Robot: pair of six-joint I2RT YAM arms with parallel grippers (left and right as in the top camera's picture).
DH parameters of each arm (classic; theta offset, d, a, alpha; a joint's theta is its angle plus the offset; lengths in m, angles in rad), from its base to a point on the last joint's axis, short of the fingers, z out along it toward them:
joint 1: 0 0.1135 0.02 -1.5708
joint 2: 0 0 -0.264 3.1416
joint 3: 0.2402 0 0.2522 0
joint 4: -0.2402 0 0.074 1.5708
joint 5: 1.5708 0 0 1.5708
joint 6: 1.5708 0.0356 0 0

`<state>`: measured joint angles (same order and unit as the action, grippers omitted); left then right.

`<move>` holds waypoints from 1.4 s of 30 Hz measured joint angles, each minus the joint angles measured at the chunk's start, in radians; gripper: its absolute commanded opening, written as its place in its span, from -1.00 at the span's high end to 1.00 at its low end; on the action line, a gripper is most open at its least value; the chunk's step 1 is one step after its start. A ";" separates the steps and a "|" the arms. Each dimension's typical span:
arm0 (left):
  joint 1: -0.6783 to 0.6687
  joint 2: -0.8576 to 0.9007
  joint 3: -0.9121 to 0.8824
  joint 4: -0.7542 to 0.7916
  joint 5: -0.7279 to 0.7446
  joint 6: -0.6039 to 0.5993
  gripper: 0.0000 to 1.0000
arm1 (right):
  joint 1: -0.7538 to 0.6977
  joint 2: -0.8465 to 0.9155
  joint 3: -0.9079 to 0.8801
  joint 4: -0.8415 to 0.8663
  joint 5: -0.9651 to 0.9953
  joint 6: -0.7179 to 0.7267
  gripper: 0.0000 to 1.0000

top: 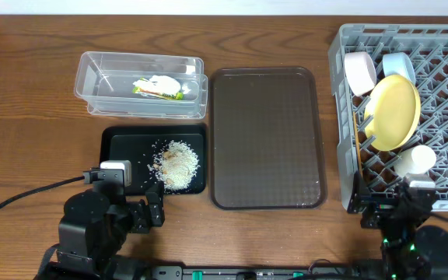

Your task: Sort waste into correct bins and load items into the dishwasher rack

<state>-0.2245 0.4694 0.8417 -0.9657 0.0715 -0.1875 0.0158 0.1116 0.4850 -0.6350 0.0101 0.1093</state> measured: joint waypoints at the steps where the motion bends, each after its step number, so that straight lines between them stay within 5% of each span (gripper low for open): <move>1: 0.000 0.000 0.000 0.000 0.000 0.000 -0.84 | 0.000 -0.034 -0.050 0.072 -0.008 0.000 -0.98; 13: 0.000 0.000 0.000 0.001 0.000 0.000 -0.84 | 0.040 -0.101 -0.444 0.703 -0.040 -0.008 -0.99; 20: 0.000 0.000 0.000 0.000 0.000 0.000 -0.84 | 0.044 -0.096 -0.478 0.567 -0.039 -0.008 -0.99; 42: 0.000 0.000 0.000 0.001 0.000 0.000 -0.84 | 0.051 -0.097 -0.478 0.567 -0.040 -0.008 -0.98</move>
<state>-0.2245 0.4694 0.8417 -0.9649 0.0711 -0.1875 0.0669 0.0147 0.0067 -0.0677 -0.0296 0.1017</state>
